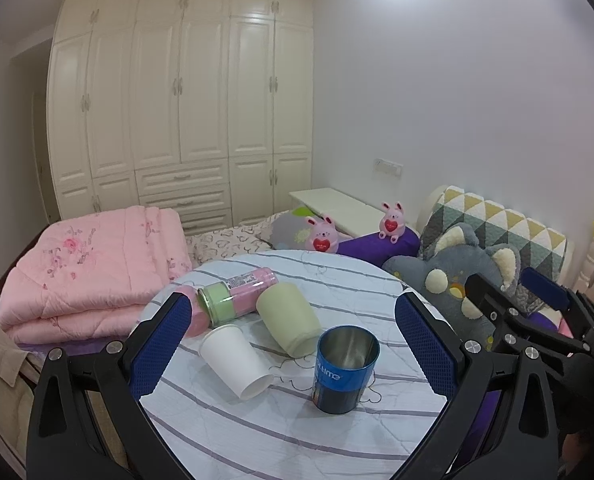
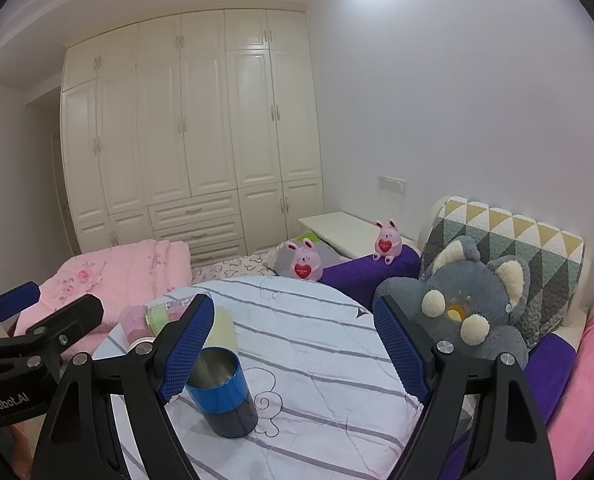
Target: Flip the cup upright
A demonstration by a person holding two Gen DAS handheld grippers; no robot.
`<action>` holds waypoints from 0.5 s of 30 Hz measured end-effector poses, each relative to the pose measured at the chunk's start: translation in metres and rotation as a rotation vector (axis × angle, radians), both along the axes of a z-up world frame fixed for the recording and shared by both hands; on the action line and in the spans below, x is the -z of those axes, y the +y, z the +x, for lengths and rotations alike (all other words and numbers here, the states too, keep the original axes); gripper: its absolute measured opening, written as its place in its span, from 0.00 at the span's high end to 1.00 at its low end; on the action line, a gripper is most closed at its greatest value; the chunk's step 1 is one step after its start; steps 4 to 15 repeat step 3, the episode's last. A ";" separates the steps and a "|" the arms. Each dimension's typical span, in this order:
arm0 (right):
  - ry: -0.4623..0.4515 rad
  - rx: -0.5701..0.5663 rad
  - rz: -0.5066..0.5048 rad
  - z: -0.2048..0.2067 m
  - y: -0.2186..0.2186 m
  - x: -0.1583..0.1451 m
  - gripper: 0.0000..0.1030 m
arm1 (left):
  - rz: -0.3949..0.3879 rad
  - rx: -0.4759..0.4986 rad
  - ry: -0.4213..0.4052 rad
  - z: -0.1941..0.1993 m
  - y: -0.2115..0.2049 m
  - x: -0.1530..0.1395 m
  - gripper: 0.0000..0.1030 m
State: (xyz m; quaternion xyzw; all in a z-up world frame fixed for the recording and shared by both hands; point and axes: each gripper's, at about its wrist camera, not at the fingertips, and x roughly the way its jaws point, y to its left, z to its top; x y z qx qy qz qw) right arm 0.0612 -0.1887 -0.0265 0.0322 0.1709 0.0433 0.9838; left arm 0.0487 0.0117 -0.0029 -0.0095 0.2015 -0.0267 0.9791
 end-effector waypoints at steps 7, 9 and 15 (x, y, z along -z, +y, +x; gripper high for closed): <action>0.017 -0.009 0.001 0.003 0.000 0.004 0.19 | -0.010 0.002 0.010 0.002 0.002 0.001 0.00; 0.017 -0.009 0.001 0.003 0.000 0.004 0.19 | -0.010 0.002 0.010 0.002 0.002 0.001 0.00; 0.017 -0.009 0.001 0.003 0.000 0.004 0.19 | -0.010 0.002 0.010 0.002 0.002 0.001 0.00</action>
